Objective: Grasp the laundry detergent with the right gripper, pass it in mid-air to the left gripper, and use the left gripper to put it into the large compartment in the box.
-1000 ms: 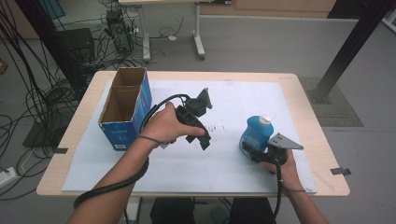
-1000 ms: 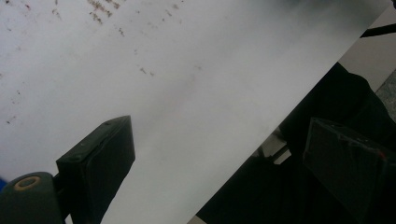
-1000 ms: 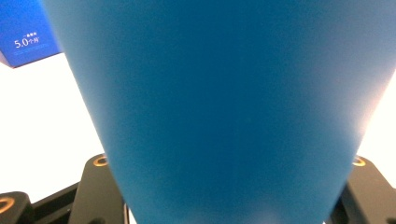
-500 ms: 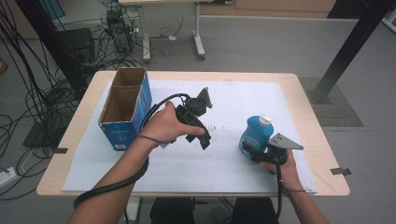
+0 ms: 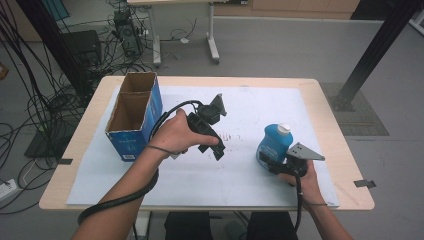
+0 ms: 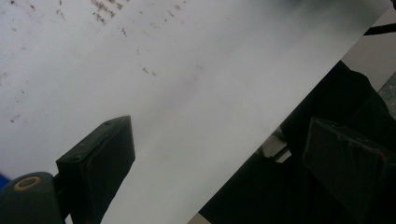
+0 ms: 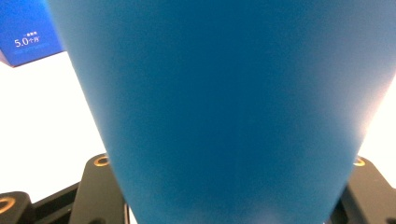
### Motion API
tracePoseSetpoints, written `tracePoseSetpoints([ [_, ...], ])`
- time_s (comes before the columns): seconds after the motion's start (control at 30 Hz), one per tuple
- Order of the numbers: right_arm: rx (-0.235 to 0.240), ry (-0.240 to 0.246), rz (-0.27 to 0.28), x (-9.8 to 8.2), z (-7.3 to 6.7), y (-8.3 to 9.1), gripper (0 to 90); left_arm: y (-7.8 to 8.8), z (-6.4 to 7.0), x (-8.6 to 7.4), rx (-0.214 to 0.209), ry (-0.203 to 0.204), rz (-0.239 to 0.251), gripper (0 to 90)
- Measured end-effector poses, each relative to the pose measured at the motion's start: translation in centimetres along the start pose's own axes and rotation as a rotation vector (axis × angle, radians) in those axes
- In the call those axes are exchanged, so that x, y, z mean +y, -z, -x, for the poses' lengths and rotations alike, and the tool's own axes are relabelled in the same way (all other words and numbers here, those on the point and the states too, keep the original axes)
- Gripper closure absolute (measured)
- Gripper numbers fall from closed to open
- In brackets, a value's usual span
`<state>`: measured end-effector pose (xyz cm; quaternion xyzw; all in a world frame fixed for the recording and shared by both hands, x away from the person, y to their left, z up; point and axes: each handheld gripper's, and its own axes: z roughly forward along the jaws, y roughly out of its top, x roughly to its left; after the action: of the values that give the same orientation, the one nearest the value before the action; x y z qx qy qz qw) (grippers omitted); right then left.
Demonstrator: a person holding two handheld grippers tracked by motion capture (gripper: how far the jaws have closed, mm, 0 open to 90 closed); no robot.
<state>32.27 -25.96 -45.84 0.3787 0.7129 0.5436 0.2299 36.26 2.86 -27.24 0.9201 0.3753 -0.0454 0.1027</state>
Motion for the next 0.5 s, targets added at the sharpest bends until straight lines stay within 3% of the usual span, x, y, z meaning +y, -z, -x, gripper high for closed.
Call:
tracePoseSetpoints([
  [0.5,0.016,-0.007,-0.009,0.2,0.3,0.0,40.1,1.3,-0.4,0.0,0.002,-0.027,0.008,9.2],
])
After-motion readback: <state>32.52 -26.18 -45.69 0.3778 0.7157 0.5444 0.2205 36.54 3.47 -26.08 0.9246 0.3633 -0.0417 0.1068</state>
